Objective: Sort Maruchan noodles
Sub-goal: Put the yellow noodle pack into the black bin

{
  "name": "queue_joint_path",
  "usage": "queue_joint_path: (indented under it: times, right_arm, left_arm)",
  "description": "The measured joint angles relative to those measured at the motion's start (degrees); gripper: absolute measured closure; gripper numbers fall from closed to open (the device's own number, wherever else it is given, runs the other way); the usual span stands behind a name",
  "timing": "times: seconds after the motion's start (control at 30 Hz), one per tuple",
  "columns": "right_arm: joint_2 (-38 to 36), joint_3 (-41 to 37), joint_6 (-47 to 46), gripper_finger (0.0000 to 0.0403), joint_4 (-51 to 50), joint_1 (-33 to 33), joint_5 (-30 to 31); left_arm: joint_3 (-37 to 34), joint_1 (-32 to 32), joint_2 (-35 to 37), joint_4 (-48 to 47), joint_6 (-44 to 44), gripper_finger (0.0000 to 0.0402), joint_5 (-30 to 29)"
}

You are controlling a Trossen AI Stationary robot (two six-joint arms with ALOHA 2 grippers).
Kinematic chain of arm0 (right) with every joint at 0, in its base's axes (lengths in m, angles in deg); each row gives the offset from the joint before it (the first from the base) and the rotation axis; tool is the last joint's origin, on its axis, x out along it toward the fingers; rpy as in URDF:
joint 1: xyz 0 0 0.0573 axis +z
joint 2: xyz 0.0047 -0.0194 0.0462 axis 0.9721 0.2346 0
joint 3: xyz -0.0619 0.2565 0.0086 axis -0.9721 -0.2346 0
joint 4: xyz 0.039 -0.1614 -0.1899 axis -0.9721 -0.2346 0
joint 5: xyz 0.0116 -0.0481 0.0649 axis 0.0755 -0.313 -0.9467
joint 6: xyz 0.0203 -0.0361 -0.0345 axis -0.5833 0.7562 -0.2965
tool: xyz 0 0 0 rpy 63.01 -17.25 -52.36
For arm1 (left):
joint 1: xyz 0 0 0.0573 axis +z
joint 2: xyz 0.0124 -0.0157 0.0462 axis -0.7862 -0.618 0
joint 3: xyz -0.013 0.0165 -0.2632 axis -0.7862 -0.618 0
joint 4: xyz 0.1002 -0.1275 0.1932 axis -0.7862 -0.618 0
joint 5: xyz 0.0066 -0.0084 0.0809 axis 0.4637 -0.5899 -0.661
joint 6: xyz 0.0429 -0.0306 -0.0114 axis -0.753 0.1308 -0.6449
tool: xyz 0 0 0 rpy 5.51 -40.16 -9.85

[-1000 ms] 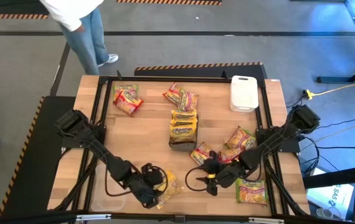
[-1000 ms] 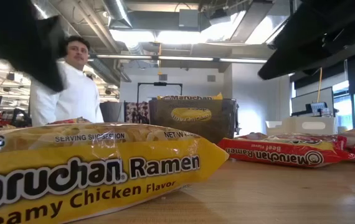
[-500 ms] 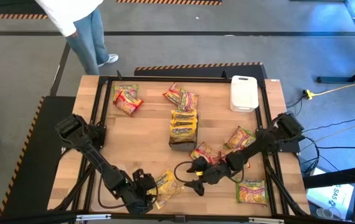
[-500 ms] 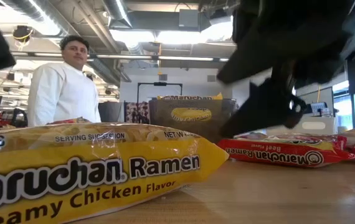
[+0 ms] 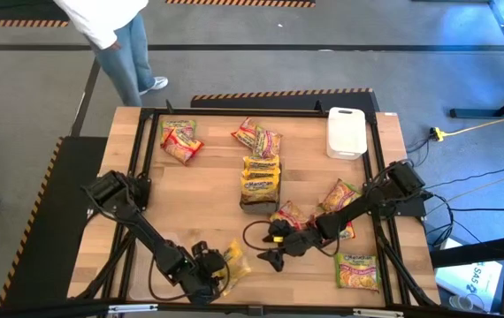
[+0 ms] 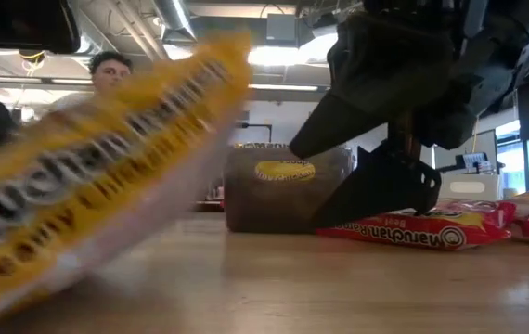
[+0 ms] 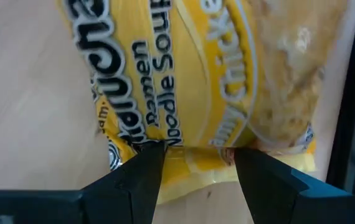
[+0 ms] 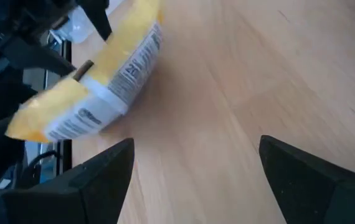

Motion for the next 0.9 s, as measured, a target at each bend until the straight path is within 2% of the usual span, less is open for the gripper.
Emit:
queue_joint_path:
  times: [0.37,0.57,0.9]
  right_arm:
    - [0.1,0.1,-3.4,0.0082,9.4,0.1,-3.6]
    - [0.7,3.2,-6.5,0.0082,5.3,-0.8,-4.3]
    - [8.9,11.0,-9.5,0.0082,2.1,-1.1,-10.0]
  left_arm:
    - [0.0,1.0,-0.6,1.6,-2.9,0.0207,-2.7]
    - [-0.1,1.0,-0.7,1.5,-3.0,0.0207,-4.4]
    - [-0.2,0.8,-0.7,3.3,-4.6,0.0207,-6.3]
